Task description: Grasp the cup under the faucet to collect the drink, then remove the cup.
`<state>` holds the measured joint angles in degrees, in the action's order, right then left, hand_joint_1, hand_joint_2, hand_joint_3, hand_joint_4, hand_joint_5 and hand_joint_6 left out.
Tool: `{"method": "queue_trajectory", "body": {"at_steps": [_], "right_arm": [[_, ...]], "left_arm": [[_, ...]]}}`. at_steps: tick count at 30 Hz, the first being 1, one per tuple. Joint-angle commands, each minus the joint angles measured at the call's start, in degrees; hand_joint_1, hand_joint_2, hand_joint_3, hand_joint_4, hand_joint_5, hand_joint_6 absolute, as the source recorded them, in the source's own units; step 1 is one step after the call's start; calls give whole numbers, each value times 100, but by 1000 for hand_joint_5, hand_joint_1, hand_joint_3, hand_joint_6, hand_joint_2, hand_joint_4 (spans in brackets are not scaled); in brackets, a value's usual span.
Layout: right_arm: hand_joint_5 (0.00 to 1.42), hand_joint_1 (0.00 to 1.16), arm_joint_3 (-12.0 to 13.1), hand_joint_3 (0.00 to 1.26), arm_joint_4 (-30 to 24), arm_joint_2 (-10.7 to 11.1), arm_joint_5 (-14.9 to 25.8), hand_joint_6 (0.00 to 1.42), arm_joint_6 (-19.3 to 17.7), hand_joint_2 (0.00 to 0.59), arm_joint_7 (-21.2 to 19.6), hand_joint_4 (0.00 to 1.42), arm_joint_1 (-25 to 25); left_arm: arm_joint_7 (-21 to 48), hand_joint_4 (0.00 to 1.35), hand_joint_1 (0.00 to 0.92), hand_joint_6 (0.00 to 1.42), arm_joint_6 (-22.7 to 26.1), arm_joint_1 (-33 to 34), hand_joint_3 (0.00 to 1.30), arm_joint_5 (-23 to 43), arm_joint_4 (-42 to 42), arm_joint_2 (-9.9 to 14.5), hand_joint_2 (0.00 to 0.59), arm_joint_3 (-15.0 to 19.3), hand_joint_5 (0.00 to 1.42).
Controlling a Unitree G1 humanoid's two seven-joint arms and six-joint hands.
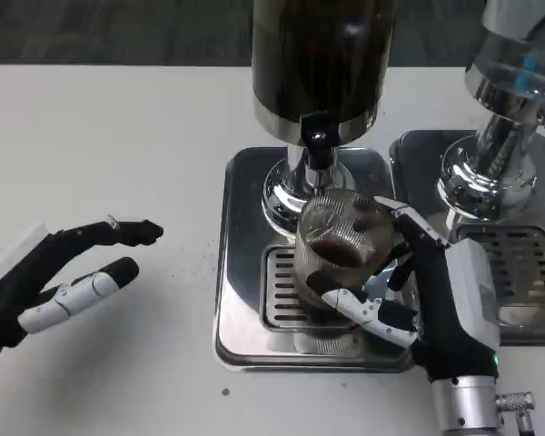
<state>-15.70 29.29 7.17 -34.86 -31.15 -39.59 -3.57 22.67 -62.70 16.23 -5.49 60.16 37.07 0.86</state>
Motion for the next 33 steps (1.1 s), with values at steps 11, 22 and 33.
{"method": "queue_trajectory", "body": {"at_steps": [11, 22, 33], "right_arm": [[841, 627, 213, 616, -489, 123, -23, 1056, 2, 243, 28, 745, 163], [859, 629, 300, 624, -734, 208, -10, 1088, 135, 241, 187, 755, 369], [870, 634, 434, 638, -1139, 250, 13, 1094, 226, 244, 351, 771, 742]], "left_arm": [[-41, 301, 0, 211, -45, 106, 332, -109, -17, -58, 150, -69, 258], [-21, 294, 0, 211, -82, 277, 324, -123, -12, -70, 151, -95, 258], [38, 285, 0, 211, -276, 385, 319, -91, -172, -47, 147, -222, 248]]}}
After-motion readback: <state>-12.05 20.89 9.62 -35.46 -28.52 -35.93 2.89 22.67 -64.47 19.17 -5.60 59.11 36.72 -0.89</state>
